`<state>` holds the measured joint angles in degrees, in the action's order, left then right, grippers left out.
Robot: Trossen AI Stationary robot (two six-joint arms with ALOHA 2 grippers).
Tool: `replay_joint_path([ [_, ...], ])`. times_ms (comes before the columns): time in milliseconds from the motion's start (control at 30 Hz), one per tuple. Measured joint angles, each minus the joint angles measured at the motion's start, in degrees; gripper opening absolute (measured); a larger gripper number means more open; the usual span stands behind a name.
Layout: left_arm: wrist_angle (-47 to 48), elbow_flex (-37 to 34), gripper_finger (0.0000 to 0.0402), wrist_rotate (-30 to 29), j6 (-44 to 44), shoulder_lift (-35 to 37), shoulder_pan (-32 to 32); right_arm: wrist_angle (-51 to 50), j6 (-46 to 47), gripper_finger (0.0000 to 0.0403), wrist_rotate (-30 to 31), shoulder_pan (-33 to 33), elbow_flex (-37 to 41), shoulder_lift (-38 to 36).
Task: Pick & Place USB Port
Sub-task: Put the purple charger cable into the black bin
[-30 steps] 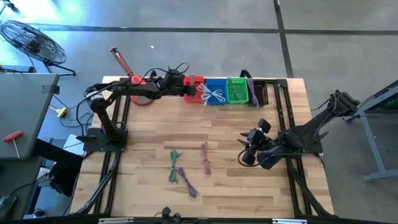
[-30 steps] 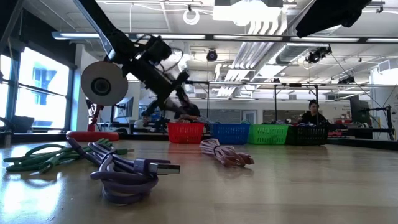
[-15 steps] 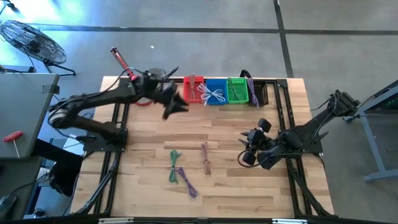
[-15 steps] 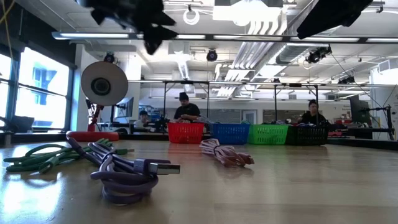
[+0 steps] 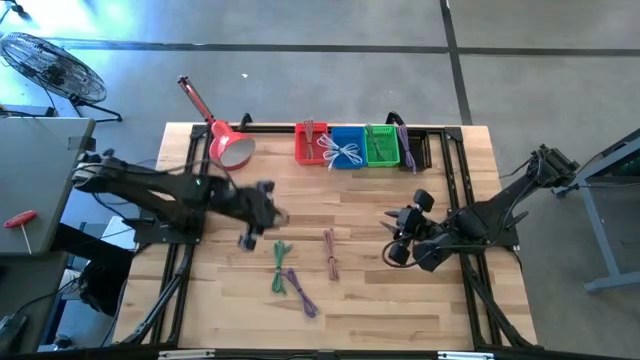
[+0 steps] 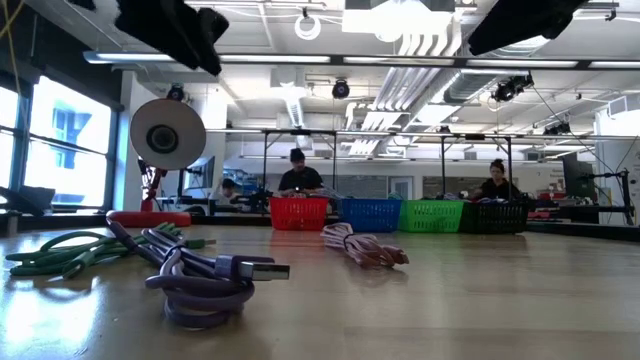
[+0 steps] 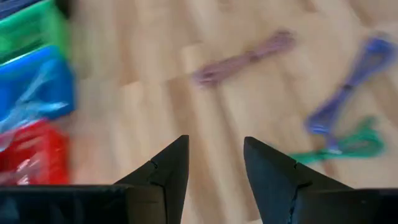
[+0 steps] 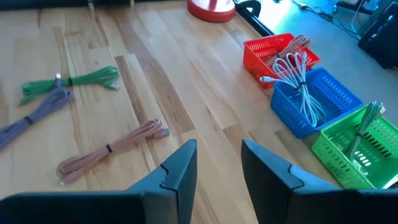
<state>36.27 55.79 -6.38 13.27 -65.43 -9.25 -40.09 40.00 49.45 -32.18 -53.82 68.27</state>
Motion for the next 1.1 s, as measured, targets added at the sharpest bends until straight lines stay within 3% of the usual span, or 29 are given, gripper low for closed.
replay_joint_path([
  [200, -2.3, 0.0, 0.015, -4.1, -0.6, -7.6, -11.6, 2.5, 0.0, 0.0117, -2.2, 1.2, 0.0, 0.0],
  [300, -2.4, 0.0, 0.015, -9.1, -1.5, -11.9, -15.5, 3.4, -0.4, 0.0117, -4.5, 1.5, 0.0, 0.0],
  [400, -5.2, 0.0, 0.015, -9.4, -1.5, -16.0, -17.7, 4.4, -0.4, 0.0117, -5.3, 1.5, 0.0, 0.0],
  [1100, -9.9, 7.8, 0.015, 1.8, -6.2, -33.3, -18.9, 8.4, 2.5, 0.0117, -11.8, 0.8, 0.0, 0.0],
])
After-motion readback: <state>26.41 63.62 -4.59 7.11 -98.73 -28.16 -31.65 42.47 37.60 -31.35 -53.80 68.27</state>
